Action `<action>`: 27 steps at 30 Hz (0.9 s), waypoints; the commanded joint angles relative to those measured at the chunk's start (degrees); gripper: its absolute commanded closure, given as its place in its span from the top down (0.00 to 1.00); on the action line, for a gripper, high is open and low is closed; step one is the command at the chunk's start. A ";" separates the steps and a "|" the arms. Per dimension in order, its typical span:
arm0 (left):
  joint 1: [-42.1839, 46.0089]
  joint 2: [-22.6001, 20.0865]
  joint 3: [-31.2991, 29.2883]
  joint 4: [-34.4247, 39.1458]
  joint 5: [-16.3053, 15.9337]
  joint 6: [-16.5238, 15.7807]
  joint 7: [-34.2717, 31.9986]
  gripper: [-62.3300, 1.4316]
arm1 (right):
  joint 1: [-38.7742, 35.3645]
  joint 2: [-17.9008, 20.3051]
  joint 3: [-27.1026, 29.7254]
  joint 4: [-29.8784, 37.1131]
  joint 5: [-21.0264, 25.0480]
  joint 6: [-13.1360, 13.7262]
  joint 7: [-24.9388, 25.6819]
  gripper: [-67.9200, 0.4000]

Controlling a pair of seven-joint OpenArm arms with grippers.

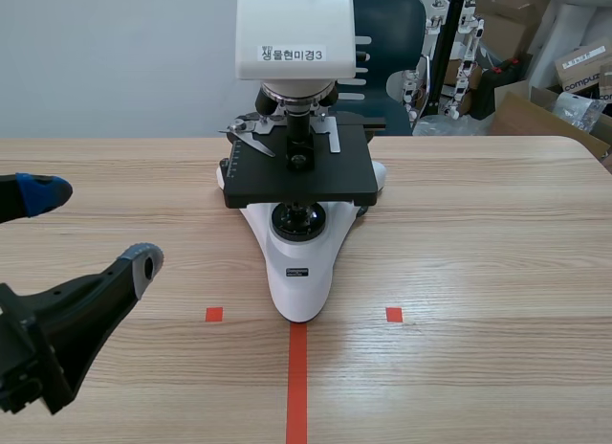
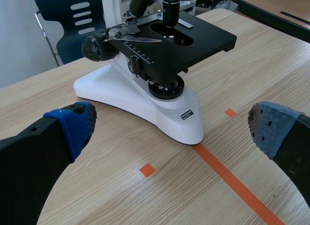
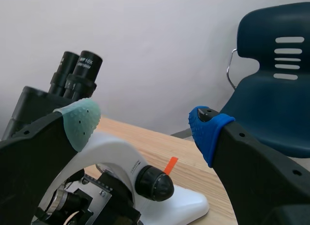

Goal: Point at the eyepiece

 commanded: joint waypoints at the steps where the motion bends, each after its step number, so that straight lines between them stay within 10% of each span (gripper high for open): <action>1: -0.04 0.59 0.04 1.22 -0.61 0.07 -0.79 1.00 | 2.95 0.74 1.16 1.44 1.20 0.37 1.14 0.63; 20: -0.04 0.59 0.04 1.22 -0.61 0.07 -0.61 1.00 | 6.86 -7.02 1.16 -2.86 -2.93 1.53 -1.49 0.62; 27: -0.04 0.59 0.04 1.22 -0.61 0.07 -0.63 1.00 | 6.84 -7.04 1.16 -3.06 -4.20 1.51 -0.98 0.18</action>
